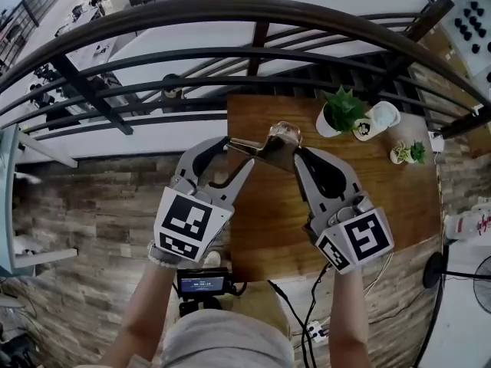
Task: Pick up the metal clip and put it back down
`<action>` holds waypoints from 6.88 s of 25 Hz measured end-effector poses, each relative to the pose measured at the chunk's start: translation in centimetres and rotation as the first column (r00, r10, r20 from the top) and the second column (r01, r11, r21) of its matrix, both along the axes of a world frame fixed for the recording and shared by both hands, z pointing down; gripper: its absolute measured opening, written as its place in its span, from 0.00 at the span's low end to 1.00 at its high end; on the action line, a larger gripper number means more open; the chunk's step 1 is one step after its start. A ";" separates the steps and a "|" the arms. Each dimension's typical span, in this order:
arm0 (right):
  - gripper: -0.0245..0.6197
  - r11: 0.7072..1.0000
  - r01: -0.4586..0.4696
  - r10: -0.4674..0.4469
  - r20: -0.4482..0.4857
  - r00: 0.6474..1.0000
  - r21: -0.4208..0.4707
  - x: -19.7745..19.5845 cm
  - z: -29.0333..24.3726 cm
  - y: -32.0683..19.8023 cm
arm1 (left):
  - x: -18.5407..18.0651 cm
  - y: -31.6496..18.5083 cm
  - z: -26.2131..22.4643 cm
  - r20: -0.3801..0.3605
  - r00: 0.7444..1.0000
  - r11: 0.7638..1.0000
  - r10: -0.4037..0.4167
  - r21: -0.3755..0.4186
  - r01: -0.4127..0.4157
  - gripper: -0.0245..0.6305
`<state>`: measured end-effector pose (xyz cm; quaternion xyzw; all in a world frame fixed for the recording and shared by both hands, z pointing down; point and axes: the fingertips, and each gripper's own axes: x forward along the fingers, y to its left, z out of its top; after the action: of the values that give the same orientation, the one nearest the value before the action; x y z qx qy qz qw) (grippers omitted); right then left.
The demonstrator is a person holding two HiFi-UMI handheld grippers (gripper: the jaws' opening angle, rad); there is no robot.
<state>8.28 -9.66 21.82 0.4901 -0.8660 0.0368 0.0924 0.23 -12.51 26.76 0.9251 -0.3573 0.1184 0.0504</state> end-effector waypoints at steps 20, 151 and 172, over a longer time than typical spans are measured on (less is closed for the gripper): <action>0.10 0.985 0.132 -0.128 0.037 0.991 -0.110 3.1 8.4 -8.2 | 2.7 -6.7 8.6 0.045 0.994 0.986 -0.104 -0.130 0.109 0.36; 0.05 0.939 -0.341 0.339 -0.054 0.939 -0.049 -1.0 2.9 13.6 | -7.2 10.9 -2.5 0.034 0.995 0.995 0.091 0.042 -0.092 0.06; 0.05 0.926 -0.372 0.371 -0.032 0.928 -0.063 -0.7 3.0 13.5 | -9.0 10.6 -1.7 0.024 0.998 0.998 0.061 0.006 -0.062 0.06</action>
<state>7.56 3.83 24.80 0.6421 -0.7549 0.0781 0.1084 -8.72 -1.91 25.10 0.9343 -0.3296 0.1297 0.0392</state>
